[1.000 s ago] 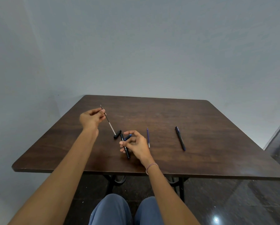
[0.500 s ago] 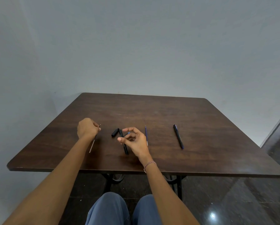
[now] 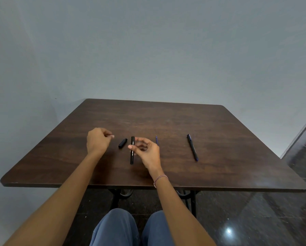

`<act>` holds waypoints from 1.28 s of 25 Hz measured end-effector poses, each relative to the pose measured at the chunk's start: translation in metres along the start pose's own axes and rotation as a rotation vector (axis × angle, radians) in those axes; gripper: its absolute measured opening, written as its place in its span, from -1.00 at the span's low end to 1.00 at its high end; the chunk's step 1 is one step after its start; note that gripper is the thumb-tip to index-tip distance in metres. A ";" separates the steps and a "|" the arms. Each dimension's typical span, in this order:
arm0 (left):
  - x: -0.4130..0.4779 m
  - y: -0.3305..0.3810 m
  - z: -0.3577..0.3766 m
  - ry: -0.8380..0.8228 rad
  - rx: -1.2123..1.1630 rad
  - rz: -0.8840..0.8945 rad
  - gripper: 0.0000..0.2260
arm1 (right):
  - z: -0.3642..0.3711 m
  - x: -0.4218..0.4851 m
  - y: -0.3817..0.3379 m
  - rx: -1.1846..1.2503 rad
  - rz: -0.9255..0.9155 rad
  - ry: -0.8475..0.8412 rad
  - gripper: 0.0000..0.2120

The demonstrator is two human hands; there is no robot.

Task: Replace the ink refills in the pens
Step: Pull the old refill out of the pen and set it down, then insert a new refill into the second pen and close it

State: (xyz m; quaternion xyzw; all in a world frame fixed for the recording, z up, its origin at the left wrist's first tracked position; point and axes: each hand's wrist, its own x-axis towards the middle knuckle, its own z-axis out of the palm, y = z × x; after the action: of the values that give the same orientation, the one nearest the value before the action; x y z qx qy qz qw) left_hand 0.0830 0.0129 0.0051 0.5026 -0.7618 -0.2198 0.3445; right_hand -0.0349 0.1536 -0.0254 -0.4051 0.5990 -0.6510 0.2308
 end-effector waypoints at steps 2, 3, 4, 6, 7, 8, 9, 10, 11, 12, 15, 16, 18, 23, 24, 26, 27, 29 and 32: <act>-0.014 0.008 0.009 -0.035 -0.250 0.111 -0.89 | -0.002 0.000 -0.003 0.043 -0.020 0.127 -0.73; -0.025 0.012 0.014 -0.079 -0.358 0.148 -0.88 | -0.003 -0.001 -0.005 0.054 -0.034 0.183 -0.74; -0.036 0.016 0.019 -0.118 -0.436 0.187 -0.85 | -0.004 -0.001 -0.006 0.056 -0.050 0.231 -0.77; -0.055 0.020 0.028 -0.125 -0.494 0.284 -0.79 | -0.004 -0.001 -0.008 0.065 -0.060 0.296 -0.80; -0.061 0.022 0.032 -0.103 -0.504 0.319 -0.78 | -0.004 -0.001 -0.009 0.076 -0.054 0.313 -0.81; -0.064 0.024 0.034 -0.082 -0.520 0.338 -0.77 | -0.005 0.000 -0.009 0.078 -0.047 0.321 -0.81; -0.066 0.026 0.036 -0.077 -0.539 0.342 -0.75 | -0.006 0.000 -0.010 0.072 -0.039 0.322 -0.81; -0.066 0.028 0.036 -0.086 -0.555 0.342 -0.73 | -0.007 0.001 -0.010 0.048 -0.036 0.322 -0.80; -0.066 0.028 0.036 -0.102 -0.564 0.347 -0.71 | -0.007 0.002 -0.009 0.020 -0.036 0.318 -0.79; -0.066 0.026 0.035 -0.117 -0.563 0.361 -0.68 | -0.008 0.003 -0.008 -0.017 -0.037 0.311 -0.79; -0.067 0.020 0.034 -0.109 -0.477 0.433 -0.64 | -0.009 0.006 -0.006 -0.111 -0.038 0.235 -0.80; -0.067 0.019 0.033 -0.084 -0.437 0.446 -0.65 | -0.009 0.007 -0.004 -0.130 -0.039 0.190 -0.81; -0.063 0.016 0.033 -0.035 -0.398 0.446 -0.72 | -0.012 0.010 -0.007 -0.154 -0.053 0.141 -0.89; -0.058 0.014 0.034 0.003 -0.358 0.376 -0.77 | -0.044 0.045 -0.015 -0.867 0.020 0.221 -0.75; -0.058 0.014 0.035 0.002 -0.348 0.370 -0.76 | -0.048 0.049 -0.016 -0.983 0.113 0.150 -0.71; -0.058 0.014 0.034 -0.009 -0.332 0.370 -0.76 | -0.048 0.054 -0.017 -1.108 0.227 0.039 -0.64; -0.059 0.014 0.034 -0.015 -0.326 0.371 -0.76 | -0.046 0.055 -0.019 -1.123 0.244 0.023 -0.64; -0.060 0.015 0.033 -0.030 -0.321 0.369 -0.76 | -0.042 0.058 -0.023 -1.130 0.253 0.028 -0.76; -0.061 0.016 0.033 -0.051 -0.298 0.371 -0.76 | -0.040 0.064 -0.026 -1.182 0.245 0.044 -0.85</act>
State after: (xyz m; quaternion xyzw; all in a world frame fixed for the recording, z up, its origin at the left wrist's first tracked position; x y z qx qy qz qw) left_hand 0.0646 0.0743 -0.0242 0.2920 -0.8088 -0.2751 0.4301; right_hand -0.0982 0.1317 0.0172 -0.3791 0.9063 -0.1849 0.0275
